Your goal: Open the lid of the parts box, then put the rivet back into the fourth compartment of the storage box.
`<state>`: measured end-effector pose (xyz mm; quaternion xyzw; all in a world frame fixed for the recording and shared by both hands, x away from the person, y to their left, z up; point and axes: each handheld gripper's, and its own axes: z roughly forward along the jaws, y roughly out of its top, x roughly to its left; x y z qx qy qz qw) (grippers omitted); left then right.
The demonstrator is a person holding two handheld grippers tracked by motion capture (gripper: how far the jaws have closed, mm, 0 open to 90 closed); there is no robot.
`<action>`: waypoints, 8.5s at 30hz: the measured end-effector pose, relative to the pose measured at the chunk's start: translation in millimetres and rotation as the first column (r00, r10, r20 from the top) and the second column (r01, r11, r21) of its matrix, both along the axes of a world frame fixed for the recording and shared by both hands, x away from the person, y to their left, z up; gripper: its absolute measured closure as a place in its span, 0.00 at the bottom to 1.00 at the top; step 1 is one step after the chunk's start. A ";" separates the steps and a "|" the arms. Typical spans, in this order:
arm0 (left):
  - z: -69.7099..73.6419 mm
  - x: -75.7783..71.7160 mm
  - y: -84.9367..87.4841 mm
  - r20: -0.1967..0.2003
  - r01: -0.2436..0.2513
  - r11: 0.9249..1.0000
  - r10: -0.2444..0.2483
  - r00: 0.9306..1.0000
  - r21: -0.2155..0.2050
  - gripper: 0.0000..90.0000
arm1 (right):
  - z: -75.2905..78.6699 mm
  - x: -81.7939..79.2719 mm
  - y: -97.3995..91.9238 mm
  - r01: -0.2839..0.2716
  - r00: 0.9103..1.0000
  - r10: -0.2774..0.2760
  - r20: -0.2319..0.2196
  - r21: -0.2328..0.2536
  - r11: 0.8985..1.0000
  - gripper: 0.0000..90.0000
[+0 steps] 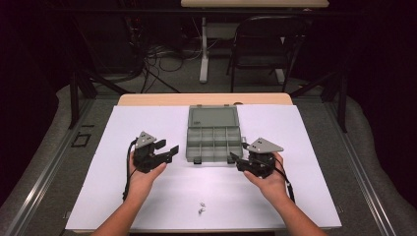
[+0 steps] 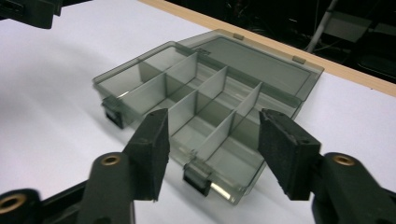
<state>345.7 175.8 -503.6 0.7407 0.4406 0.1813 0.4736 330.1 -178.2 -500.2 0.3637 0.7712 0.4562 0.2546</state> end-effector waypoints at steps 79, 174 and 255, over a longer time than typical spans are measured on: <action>-30.1 -36.1 21.7 0.034 -0.011 0.999 0.010 0.999 0.031 0.41 | -55.2 -61.4 85.3 -0.391 0.892 0.385 -0.236 0.025 0.920 0.83; -31.2 -34.6 25.9 0.034 -0.044 0.999 0.044 0.998 0.002 0.41 | 23.0 46.7 42.2 -0.036 0.988 0.036 -0.149 0.008 0.999 0.97; -31.8 -33.9 27.2 0.042 -0.048 0.999 0.048 0.998 0.006 0.41 | -19.8 -17.9 37.9 -0.015 0.994 0.020 -0.108 0.048 0.999 0.56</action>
